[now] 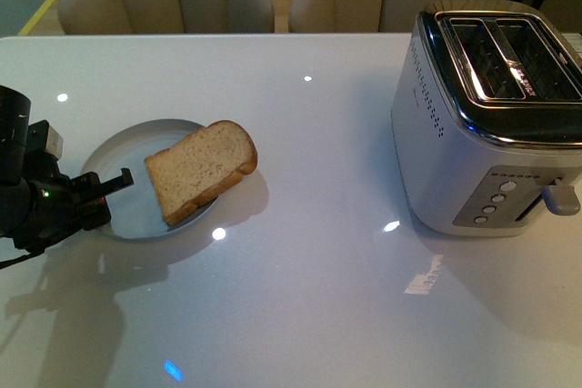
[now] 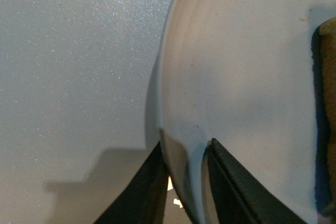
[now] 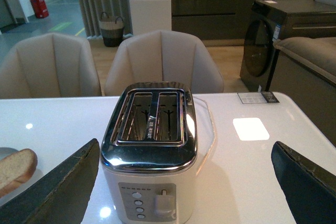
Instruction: Left arm holds plate, right arm toasts bread
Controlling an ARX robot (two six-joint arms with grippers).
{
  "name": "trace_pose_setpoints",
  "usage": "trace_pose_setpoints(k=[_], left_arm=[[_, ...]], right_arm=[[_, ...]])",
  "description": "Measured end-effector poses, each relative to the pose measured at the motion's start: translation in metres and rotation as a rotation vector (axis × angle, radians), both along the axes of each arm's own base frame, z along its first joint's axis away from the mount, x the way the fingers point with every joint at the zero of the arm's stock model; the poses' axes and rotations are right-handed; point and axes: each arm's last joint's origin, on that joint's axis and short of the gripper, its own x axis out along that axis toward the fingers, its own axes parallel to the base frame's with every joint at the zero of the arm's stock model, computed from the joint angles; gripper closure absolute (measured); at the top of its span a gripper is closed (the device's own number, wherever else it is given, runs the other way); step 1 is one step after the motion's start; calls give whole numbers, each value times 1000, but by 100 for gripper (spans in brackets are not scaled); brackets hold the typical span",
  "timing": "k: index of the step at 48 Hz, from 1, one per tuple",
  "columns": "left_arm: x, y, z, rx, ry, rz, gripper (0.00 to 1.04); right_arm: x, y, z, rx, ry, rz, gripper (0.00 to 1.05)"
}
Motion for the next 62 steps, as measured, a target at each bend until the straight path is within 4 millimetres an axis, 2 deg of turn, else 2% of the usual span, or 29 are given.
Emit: trace_pose_setpoints(k=[6,17,27,38,50,54,59,62], left_arm=[[-3,-1,1,-51,-8,28,102],[-17,-2,4,-113,6,46,101],[-29,-5,23,-171,-8,54,102],[-36,-19,68,-226,-74,29,102],[-40,-42,144,-257,-157,-17,102],[-40,-49,161,-257,-181,-36,102],[-42,-64,193,-258,-214,-75,102],[-44,-72,204,-258,-217,-94,102]], right_arm=[[0,0,0,0,0,0,9],[0,0,0,0,0,0,9],[0,0,0,0,0,0,9],[0,0,0,0,0,0,9],[0,0,0,0,0,0,9],[0,0,0,0,0,0,9],[0,0,0,0,0,0,9],[0,0,0,0,0,0,9]])
